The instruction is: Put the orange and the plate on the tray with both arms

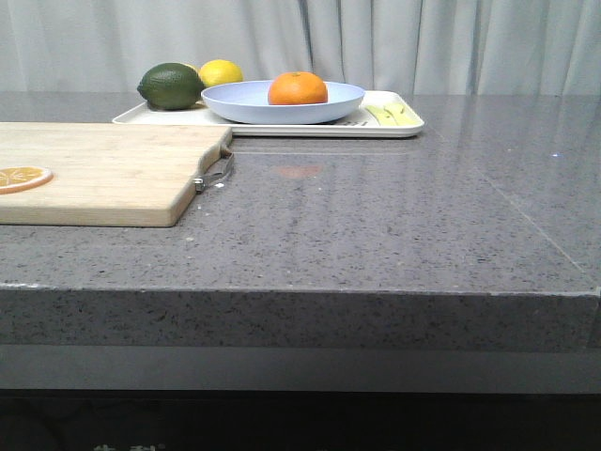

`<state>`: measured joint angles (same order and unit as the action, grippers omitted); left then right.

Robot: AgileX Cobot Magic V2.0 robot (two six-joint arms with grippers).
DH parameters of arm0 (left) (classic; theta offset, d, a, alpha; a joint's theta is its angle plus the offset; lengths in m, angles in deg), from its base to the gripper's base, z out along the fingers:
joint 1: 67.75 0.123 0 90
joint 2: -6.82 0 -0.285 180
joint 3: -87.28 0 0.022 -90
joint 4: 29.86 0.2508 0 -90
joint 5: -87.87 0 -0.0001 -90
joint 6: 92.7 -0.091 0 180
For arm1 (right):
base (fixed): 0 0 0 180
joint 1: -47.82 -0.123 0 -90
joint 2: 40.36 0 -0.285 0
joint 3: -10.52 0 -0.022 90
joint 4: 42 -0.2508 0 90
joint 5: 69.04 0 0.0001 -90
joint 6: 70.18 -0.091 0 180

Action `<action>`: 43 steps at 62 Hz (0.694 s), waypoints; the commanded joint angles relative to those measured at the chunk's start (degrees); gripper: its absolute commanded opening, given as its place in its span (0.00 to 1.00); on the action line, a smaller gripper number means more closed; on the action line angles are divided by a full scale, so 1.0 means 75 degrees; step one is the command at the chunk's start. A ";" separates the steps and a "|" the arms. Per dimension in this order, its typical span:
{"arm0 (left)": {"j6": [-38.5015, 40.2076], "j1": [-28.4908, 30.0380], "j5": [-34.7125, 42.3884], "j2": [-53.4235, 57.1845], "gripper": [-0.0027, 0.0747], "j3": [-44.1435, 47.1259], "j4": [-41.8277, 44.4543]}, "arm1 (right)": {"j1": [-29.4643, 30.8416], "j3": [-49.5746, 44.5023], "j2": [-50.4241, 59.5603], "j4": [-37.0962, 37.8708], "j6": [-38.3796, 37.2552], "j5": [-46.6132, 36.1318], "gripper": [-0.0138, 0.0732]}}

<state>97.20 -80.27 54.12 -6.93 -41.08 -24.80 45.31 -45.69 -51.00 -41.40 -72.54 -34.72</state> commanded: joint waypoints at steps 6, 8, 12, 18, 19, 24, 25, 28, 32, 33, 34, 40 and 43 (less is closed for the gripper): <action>0.0055 0.0017 0.0620 -0.0093 0.01 -0.0184 -0.0032 | 0.0027 0.0156 -0.0079 0.0068 0.0068 -0.0670 0.03; 0.0055 0.0017 0.0620 -0.0093 0.01 -0.0184 -0.0032 | 0.0027 0.0156 -0.0079 0.0068 0.0068 -0.0670 0.03; 0.0055 0.0017 0.0620 -0.0093 0.01 -0.0184 -0.0032 | 0.0027 0.0156 -0.0079 0.0068 0.0068 -0.0670 0.03; 0.0055 0.0017 0.0620 -0.0093 0.01 -0.0184 -0.0032 | 0.0027 0.0156 -0.0079 0.0068 0.0068 -0.0670 0.03; 0.0055 0.0017 0.0620 -0.0093 0.01 -0.0184 -0.0032 | 0.0027 0.0156 -0.0079 0.0068 0.0068 -0.0670 0.03; 0.0055 0.0017 0.0620 -0.0093 0.01 -0.0184 -0.0032 | 0.0027 0.0156 -0.0079 0.0068 0.0068 -0.0670 0.03; 0.0055 0.0017 0.0620 -0.0093 0.01 -0.0184 -0.0048 | 0.0027 0.0156 -0.0079 0.0068 0.0068 -0.0670 0.03; 0.0055 0.0017 0.0811 -0.0052 0.01 -0.0092 -0.0048 | 0.0027 0.0156 -0.0079 0.0068 0.0068 -0.0670 0.03; 0.0055 0.0199 0.1144 0.0128 0.01 0.0144 -0.0115 | 0.0027 0.0156 -0.0079 0.0068 0.0068 -0.0670 0.03; 0.0055 0.0257 0.1214 0.0175 0.01 0.0201 -0.0150 | 0.0027 0.0156 -0.0079 0.0068 0.0068 -0.0670 0.03; 0.0055 0.0321 0.1279 0.0227 0.01 0.0259 -0.0172 | 0.0027 0.0156 -0.0079 0.0068 0.0068 -0.0670 0.03; 0.0055 0.0821 0.1597 0.0610 0.01 0.0698 -0.0348 | 0.0027 0.0156 -0.0079 0.0068 0.0068 -0.0670 0.03; 0.0055 0.1087 0.1692 0.0834 0.01 0.0945 -0.0404 | 0.0027 0.0156 -0.0079 0.0068 0.0068 -0.0670 0.03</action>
<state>97.20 -74.46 60.50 -1.81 -34.70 -26.74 45.31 -45.69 -51.00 -41.40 -72.43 -34.95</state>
